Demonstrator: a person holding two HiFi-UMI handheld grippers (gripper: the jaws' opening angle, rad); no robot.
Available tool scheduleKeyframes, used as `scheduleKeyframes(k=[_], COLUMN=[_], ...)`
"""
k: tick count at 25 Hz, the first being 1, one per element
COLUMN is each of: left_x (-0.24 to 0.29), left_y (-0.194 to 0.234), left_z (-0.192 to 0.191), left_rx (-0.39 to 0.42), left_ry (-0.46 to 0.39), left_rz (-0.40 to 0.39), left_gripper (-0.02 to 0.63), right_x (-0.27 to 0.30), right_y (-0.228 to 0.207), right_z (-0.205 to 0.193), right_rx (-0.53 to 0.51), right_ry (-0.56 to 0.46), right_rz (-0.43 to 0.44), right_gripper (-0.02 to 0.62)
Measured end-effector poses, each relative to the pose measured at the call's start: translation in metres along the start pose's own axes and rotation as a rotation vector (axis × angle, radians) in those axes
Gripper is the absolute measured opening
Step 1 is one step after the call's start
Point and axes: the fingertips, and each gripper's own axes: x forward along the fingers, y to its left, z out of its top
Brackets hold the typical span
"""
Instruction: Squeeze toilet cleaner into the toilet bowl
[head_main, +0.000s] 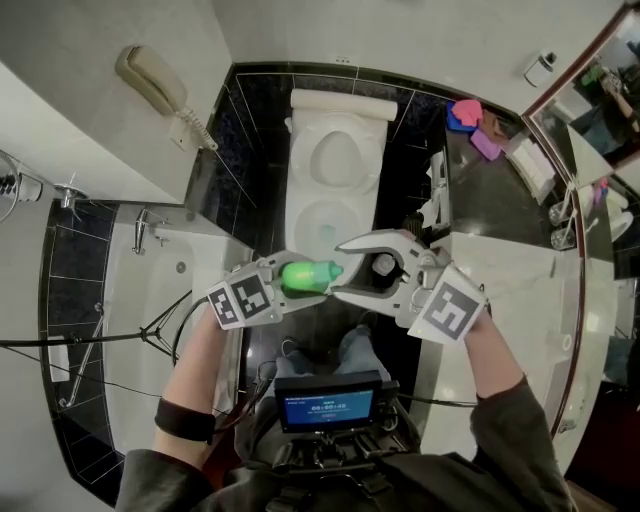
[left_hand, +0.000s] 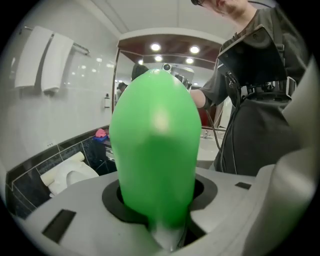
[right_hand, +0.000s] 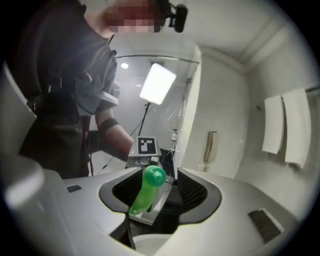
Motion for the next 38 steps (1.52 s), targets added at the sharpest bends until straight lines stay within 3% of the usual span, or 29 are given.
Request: scheduleKeyframes(k=[2,4,8,11,14,24,30,32,34,36,38], left_x=[-0.001,0.000,0.005,0.007,0.008,0.013,0.012,0.011,0.011,0.011,0.009], left_y=[0.002,0.002,0.000,0.000,0.003,0.016,0.017,0.016,0.014,0.010,0.006], left_z=[0.000,0.000,0.000,-0.008,-0.015,-0.028,-0.032,-0.031,-0.030,-0.028,-0.024], left_rx=[0.012,0.023,0.034,0.014,0.031,0.082,0.068,0.060,0.051,0.033,0.014], left_ry=[0.013,0.021,0.027,0.037,0.054,0.091,0.099,0.090,0.078,0.053,0.031], left_rz=[0.003,0.006,0.004,0.027,0.073,0.199,0.201,0.193,0.173,0.139,0.098], left_gripper=[0.179,0.179,0.179,0.179,0.179,0.179,0.179,0.179,0.179,0.179,0.179], right_x=[0.005,0.010,0.015,0.015,0.016,0.020,0.023,0.026,0.025,0.019,0.013], right_y=[0.005,0.010,0.020,0.022,0.017,0.001,-0.002,-0.004,-0.008,-0.013,-0.010], right_z=[-0.002,-0.006,-0.012,-0.012,-0.009,-0.044,-0.048,-0.045,-0.036,-0.020,-0.009], right_rx=[-0.127,-0.189,-0.220,-0.179,-0.013,0.927,1.094,1.093,1.015,0.783,0.388], right_ry=[0.064,0.091,0.100,0.099,0.090,0.117,0.077,0.043,-0.019,-0.075,-0.018], right_rz=[0.029,0.060,0.100,0.113,0.121,0.125,0.129,0.131,0.125,0.100,0.077], right_gripper=[0.238,0.223,0.186,0.153,0.155,0.150,0.155,0.167,0.230,0.256,0.255])
